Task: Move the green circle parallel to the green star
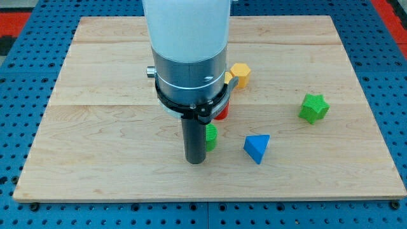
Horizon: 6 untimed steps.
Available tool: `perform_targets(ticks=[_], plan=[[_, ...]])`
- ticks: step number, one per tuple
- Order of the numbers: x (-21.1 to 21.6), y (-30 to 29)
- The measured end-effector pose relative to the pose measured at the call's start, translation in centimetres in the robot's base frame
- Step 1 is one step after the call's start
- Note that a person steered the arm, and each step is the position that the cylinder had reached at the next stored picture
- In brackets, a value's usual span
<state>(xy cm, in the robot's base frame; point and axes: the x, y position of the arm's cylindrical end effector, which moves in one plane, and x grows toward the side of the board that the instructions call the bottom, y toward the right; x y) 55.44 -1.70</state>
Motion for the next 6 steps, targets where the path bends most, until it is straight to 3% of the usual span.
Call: perform_targets(ticks=[2,4,6], plan=[[-0.8,-3.6],[-3.9,4.8],[-4.1,6.8]])
